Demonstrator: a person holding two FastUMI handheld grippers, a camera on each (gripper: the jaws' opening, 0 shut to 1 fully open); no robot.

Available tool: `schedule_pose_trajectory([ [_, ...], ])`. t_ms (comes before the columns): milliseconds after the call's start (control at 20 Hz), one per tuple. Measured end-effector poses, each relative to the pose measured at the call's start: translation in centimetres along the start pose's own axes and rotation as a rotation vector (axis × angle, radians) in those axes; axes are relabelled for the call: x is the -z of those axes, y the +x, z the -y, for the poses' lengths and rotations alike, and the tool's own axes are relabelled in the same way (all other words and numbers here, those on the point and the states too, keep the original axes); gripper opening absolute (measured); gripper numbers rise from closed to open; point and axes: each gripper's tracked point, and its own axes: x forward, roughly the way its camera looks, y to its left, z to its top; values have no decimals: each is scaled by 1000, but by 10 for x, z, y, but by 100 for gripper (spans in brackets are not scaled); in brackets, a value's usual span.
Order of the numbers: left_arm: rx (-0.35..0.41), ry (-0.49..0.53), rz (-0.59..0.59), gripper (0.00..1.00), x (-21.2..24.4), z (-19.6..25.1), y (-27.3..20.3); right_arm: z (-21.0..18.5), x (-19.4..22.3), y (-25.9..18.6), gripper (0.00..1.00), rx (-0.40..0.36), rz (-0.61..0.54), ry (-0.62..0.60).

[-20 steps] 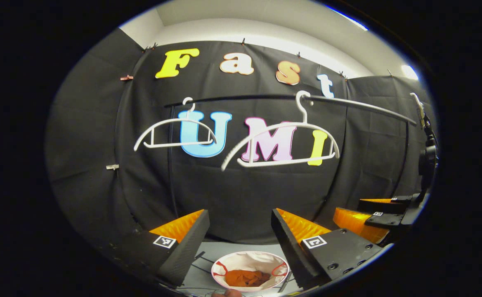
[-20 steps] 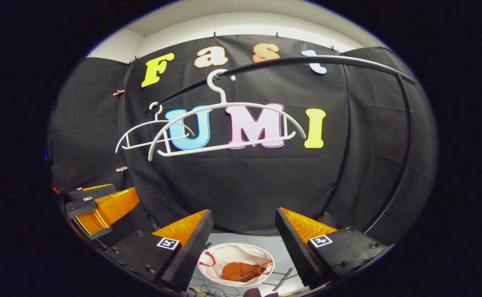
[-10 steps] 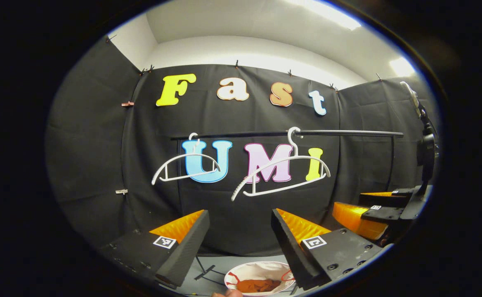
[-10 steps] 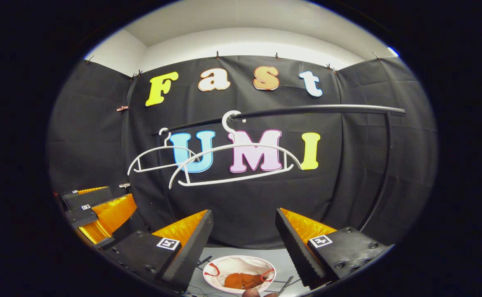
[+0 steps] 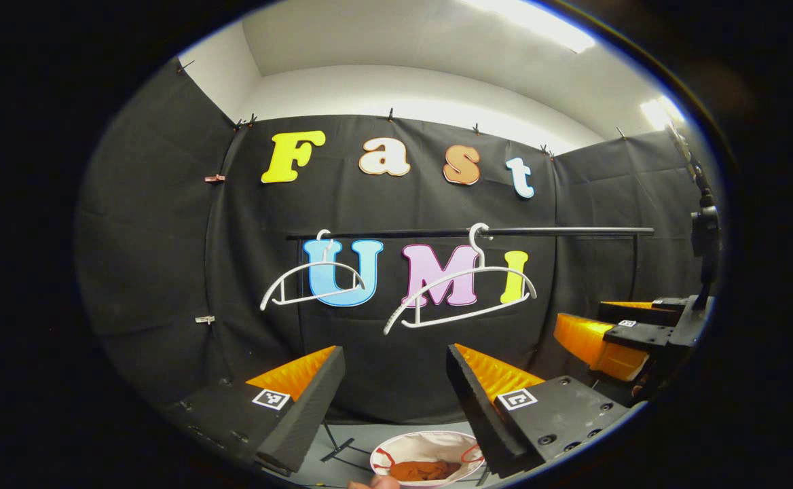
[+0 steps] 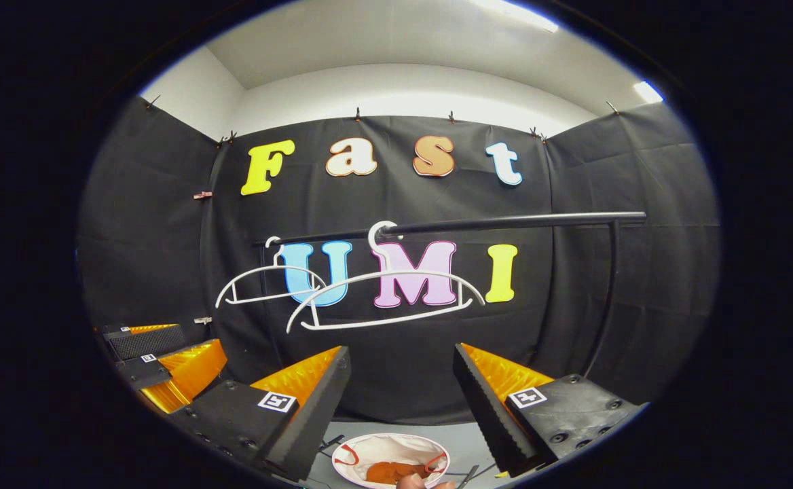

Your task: Grasp the clothes on the hanger with both hands and then place them into the laundry hamper below.

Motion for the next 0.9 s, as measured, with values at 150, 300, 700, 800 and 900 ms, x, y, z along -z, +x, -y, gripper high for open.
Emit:
schedule_pose_trajectory([
  [150,-19,13,2,95,-4,-2,-2,0,-4,-1,98,-2,8,1],
  [300,-22,19,7,92,-6,0,-4,-2,-4,-3,97,-10,16,-6],
  [700,-19,10,18,95,-8,2,-7,-1,-2,-3,97,-14,12,-1],
  [800,-23,14,20,95,-9,2,-7,0,-4,-2,97,-13,14,-3],
  [900,-24,16,24,95,-11,3,-6,0,-6,-1,98,-14,24,-2],
])
